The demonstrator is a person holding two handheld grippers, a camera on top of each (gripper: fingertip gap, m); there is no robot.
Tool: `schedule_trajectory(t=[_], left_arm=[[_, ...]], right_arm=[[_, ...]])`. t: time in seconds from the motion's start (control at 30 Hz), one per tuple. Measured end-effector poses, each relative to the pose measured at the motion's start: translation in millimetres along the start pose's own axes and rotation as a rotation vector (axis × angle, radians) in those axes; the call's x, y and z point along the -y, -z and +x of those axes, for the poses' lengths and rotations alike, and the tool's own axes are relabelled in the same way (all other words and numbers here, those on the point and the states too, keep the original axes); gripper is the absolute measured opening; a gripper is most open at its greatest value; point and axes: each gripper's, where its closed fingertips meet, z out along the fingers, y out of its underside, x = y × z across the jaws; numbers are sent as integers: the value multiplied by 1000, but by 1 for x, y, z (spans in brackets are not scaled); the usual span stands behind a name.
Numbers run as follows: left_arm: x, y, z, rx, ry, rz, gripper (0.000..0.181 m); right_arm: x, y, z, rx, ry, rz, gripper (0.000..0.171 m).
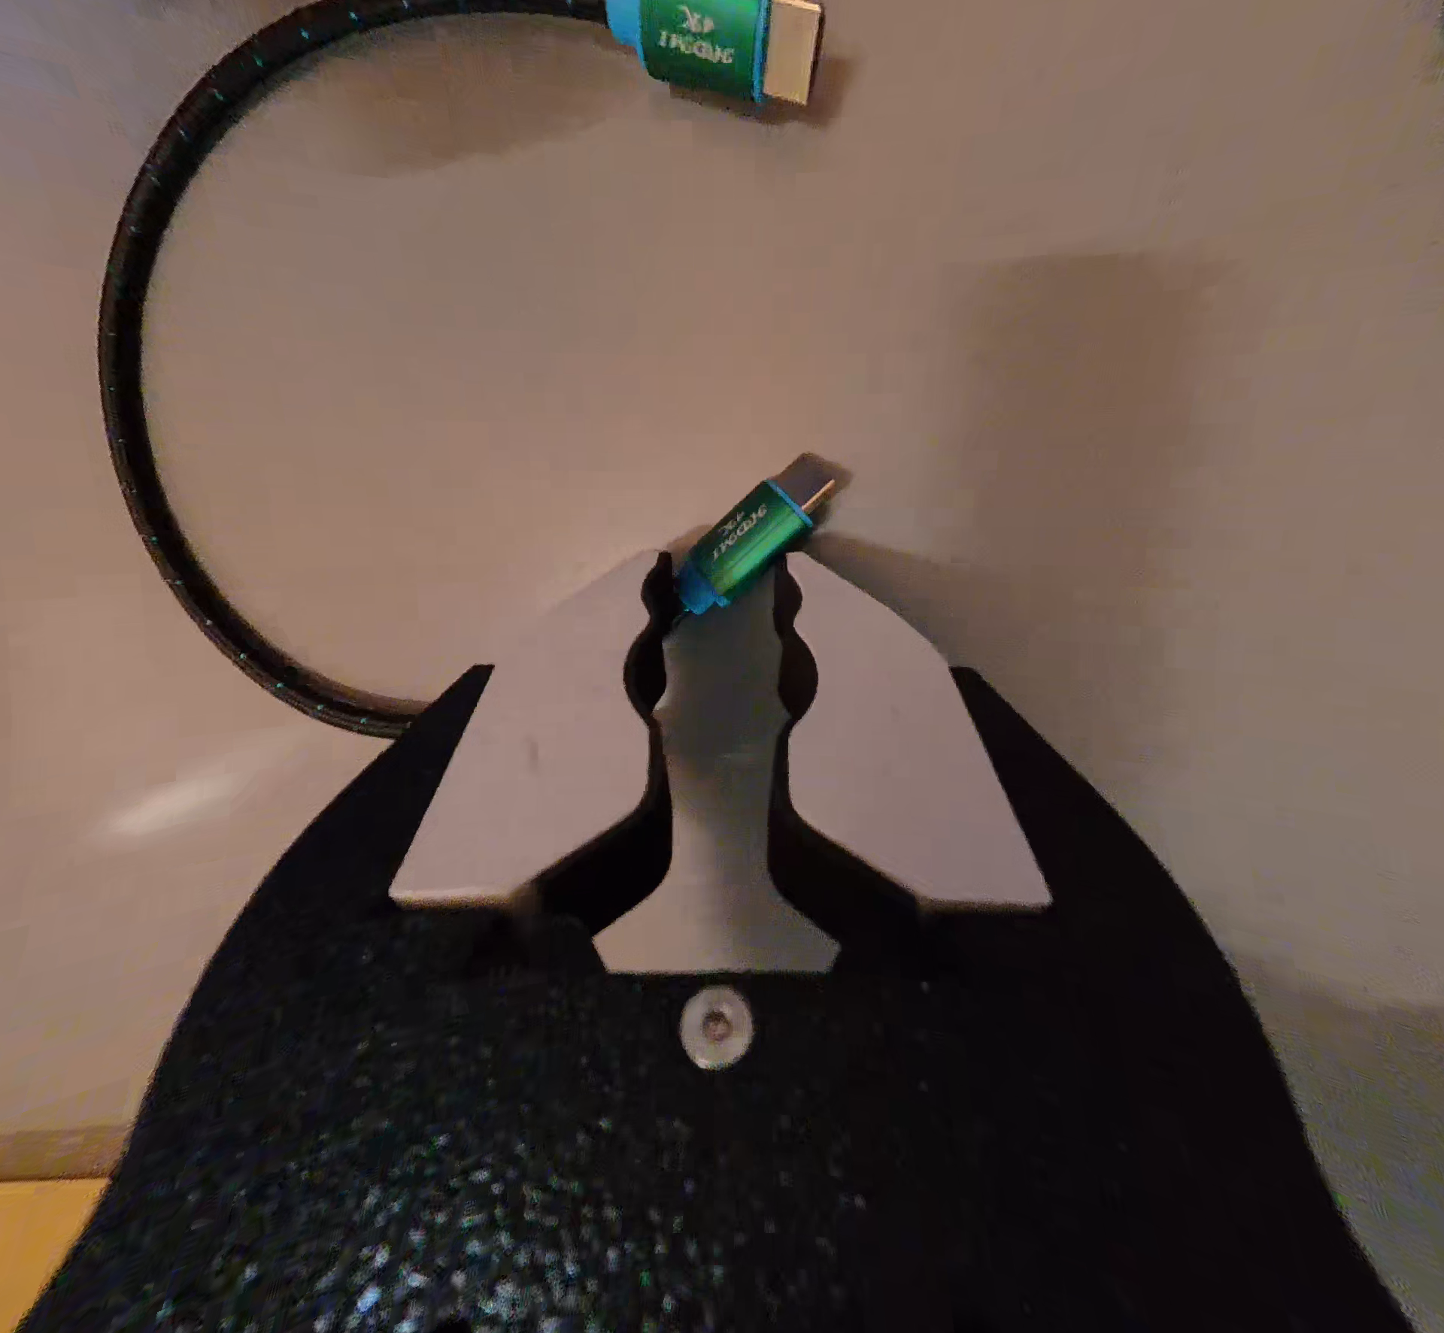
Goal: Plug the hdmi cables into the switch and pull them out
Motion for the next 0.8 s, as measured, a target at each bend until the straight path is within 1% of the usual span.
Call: schedule_trajectory(t=[0.03,0.1,0.17,0.23,0.3,0.4,0.5,0.57,0.6,0.63,0.67,0.8], left_arm=[[0,-1,-4,17,67,17,24],[0,0,-13,56,214,69,22],[6,5,-17,62,336,153,19],[16,19,-20,54,422,244,17],[30,42,-24,19,515,344,16],[59,90,-24,-137,654,528,15],[82,142,-23,-376,840,689,14],[90,170,-22,-563,939,770,12],[90,178,-26,-614,975,798,11],[85,177,-36,-597,1016,803,10],[74,168,-47,-543,1061,770,10],[26,118,-83,-326,1135,638,11]], right_arm=[[0,1,1,-3,1,0,72],[0,2,2,-6,-3,5,72],[1,3,3,-8,-6,12,72],[0,3,3,-11,-8,14,72],[1,3,3,-11,-7,15,72],[5,4,2,-6,-8,34,72],[10,6,1,-1,-9,54,72],[13,7,1,-2,-5,63,72],[14,7,1,-2,-5,64,72],[14,8,1,-3,-3,64,72],[14,8,1,-4,0,63,72],[14,8,1,-6,0,63,72]])
